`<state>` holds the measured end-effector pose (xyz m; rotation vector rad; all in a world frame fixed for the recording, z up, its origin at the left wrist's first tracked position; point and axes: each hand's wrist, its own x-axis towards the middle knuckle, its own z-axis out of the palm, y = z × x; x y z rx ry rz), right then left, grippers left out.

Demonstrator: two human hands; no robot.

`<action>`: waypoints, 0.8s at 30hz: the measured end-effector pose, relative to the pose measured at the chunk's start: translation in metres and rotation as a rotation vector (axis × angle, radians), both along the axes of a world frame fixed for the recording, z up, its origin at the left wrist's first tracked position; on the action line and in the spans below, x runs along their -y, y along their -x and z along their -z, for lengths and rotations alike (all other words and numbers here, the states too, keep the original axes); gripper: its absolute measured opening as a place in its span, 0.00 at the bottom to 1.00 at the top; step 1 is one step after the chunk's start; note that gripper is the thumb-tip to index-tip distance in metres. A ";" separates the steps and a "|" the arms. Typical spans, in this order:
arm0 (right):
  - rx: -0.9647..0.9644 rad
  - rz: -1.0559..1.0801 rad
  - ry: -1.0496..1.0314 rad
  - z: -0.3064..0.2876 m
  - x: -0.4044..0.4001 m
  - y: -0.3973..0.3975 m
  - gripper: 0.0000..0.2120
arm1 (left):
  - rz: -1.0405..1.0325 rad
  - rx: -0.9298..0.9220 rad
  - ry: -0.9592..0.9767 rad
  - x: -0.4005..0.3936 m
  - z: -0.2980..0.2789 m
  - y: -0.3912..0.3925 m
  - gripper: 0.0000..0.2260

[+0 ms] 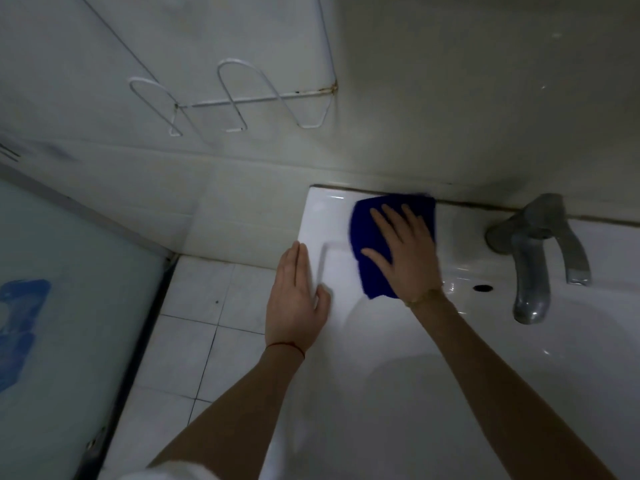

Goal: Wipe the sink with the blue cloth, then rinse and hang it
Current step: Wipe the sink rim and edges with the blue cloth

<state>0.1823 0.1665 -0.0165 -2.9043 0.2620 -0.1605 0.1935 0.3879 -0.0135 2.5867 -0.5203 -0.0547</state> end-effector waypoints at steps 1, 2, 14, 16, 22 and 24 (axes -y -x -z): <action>0.017 0.061 -0.001 0.002 0.016 0.015 0.31 | 0.001 0.003 0.004 0.000 0.000 -0.001 0.31; 0.023 0.136 -0.025 0.004 0.032 0.031 0.32 | 0.004 0.004 0.010 0.000 0.000 -0.001 0.31; -0.044 -0.051 -0.020 -0.001 -0.024 -0.017 0.33 | -0.009 -0.010 -0.021 0.002 0.001 0.000 0.31; -0.050 -0.109 -0.025 0.000 -0.008 -0.010 0.32 | -0.013 -0.019 -0.016 0.001 -0.001 0.000 0.31; -0.053 0.061 -0.036 0.000 0.043 0.027 0.36 | -0.001 -0.006 -0.007 0.002 -0.003 -0.001 0.31; -0.076 0.042 -0.028 -0.005 0.025 0.010 0.36 | 0.006 -0.008 -0.012 0.003 -0.002 -0.001 0.31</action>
